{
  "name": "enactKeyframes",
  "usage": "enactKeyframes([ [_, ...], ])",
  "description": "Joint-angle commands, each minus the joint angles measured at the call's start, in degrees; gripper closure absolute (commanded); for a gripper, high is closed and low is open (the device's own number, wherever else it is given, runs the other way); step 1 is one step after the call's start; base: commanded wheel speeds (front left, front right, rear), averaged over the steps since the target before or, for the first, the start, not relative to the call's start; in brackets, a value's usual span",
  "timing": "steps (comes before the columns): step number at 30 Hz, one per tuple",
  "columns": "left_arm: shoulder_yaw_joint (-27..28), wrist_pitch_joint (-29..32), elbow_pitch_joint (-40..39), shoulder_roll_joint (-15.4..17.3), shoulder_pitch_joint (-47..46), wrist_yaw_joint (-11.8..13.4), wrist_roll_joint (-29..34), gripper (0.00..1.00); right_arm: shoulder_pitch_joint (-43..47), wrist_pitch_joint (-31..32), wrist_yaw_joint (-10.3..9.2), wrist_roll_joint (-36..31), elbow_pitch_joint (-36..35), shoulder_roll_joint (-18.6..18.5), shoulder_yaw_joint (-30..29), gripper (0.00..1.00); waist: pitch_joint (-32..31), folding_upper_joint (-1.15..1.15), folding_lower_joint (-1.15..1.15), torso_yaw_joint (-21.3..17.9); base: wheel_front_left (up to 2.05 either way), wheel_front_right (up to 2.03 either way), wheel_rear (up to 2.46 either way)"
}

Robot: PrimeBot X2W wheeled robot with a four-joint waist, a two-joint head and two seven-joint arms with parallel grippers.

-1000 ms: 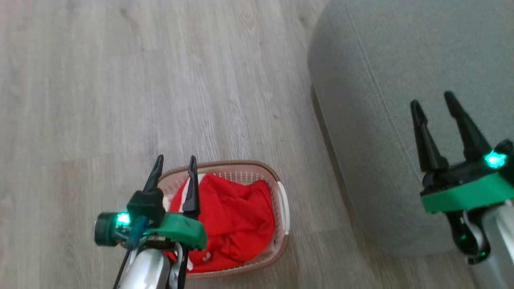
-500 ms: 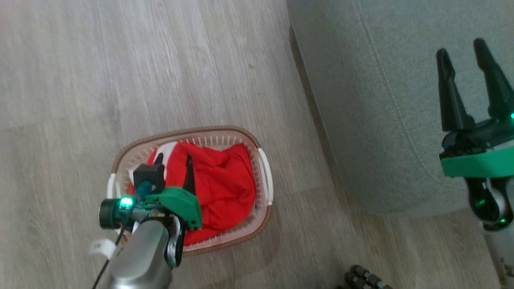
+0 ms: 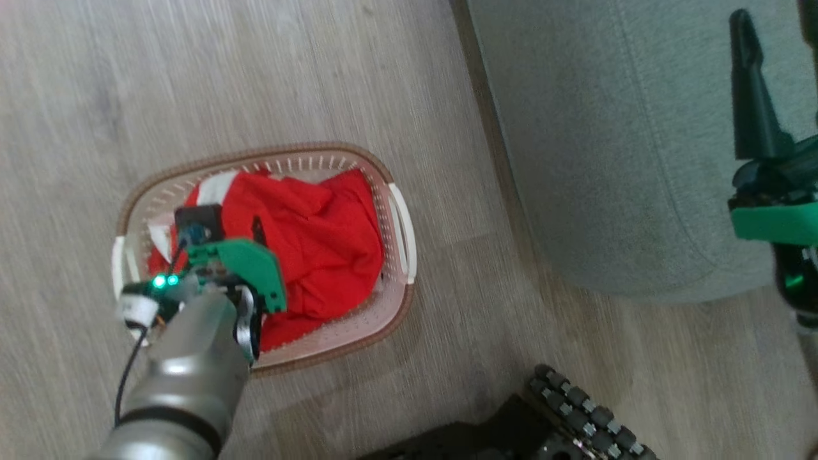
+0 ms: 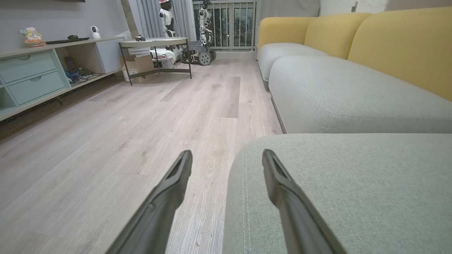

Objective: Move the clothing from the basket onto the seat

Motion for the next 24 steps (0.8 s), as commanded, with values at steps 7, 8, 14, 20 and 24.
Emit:
enactKeyframes([
  [7,0.2,2.5,5.1,0.6,-6.7,1.6,-1.1,0.0,-1.7,-0.5,-0.01,1.6,-2.5,-2.0,-1.5,0.0,8.6,0.0,-0.01,-1.7,0.0,0.0,0.0],
  [8,0.0,3.0,5.5,0.6,-7.4,1.8,-1.0,0.0,-1.8,-0.5,-0.01,1.6,-2.5,-2.0,-1.6,0.0,9.3,0.0,-0.01,-1.8,0.0,0.0,0.0],
  [14,-0.6,5.0,6.5,0.6,-9.8,1.5,-1.5,0.0,-2.8,-0.5,-0.01,1.9,-2.4,-1.9,-1.7,0.0,12.0,0.0,-0.01,-2.3,0.0,0.0,0.0],
  [20,-1.3,9.9,7.2,0.6,-9.9,1.4,-2.9,0.0,-4.0,-0.5,-0.01,2.1,-2.5,-1.3,-1.0,0.0,13.6,0.0,-0.01,-3.3,0.0,0.0,0.0],
  [24,-2.2,13.7,7.4,0.6,-9.9,1.8,-3.6,0.14,-4.2,-0.5,-0.01,2.1,-2.3,-0.8,-0.9,0.0,14.1,0.0,-0.01,-3.8,0.0,0.0,0.0],
])
